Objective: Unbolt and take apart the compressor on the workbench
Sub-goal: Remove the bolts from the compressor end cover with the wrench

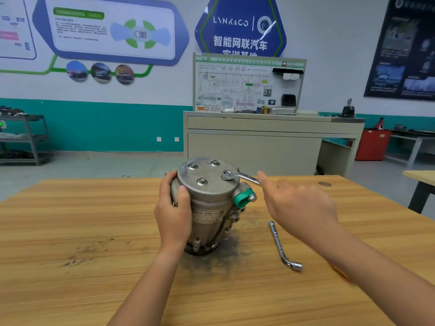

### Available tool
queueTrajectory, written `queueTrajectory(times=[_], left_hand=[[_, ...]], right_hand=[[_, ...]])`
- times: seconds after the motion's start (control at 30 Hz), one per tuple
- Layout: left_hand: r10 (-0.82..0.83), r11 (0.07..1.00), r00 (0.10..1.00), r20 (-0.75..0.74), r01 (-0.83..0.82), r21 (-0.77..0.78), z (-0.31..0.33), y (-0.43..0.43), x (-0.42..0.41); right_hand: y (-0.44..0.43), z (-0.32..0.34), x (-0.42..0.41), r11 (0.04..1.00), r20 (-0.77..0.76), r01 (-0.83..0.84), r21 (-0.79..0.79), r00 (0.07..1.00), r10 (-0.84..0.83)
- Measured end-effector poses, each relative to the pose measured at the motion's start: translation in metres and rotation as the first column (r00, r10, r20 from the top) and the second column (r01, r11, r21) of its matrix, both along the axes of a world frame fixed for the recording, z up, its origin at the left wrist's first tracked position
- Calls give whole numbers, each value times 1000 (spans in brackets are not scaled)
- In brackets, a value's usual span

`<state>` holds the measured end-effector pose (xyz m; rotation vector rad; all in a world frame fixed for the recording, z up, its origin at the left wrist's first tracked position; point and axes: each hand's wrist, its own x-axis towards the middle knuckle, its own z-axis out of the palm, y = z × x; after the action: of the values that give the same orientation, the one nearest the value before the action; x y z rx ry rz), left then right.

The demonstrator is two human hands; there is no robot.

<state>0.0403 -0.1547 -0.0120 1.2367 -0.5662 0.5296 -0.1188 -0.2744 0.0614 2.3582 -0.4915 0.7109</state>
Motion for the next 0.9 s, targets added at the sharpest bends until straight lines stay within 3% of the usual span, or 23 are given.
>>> queueTrajectory(times=[0.07,0.13,0.27,0.4,0.47,0.53,0.6,0.7,0.8,0.9], left_hand=[[-33,999,999,-12,33,31,2,0,6],[-55,997,998,-24,57,55,5,-2,10],[-69,993,996,-57,74,92,9,-7,10],[-55,993,997,-55,61,103,9,-7,6],[-54,994,997,-53,59,96,8,-6,4],[-56,994,996,-63,61,90,6,-5,2],[-53,995,995,-79,59,84,4,-5,-2],[-18,994,994,-108,29,102,1,-7,-8],[35,992,997,-73,-25,128,-2,-9,-16],[43,991,999,3,-43,125,-5,-8,-23]], right_hand=[[-28,-7,10,986,152,-156,-56,975,163],[-52,-4,32,983,162,-173,-68,970,181],[-67,22,93,982,5,-191,-8,982,191],[-52,34,125,963,-15,-269,-26,963,269],[-47,39,115,941,164,-337,15,930,330],[-51,49,97,939,368,-302,166,902,226],[-52,54,73,885,444,-344,313,877,184],[-41,46,37,887,296,-326,326,927,232],[-28,25,15,933,67,-179,311,984,166],[-17,11,13,953,-50,-73,293,995,92]])
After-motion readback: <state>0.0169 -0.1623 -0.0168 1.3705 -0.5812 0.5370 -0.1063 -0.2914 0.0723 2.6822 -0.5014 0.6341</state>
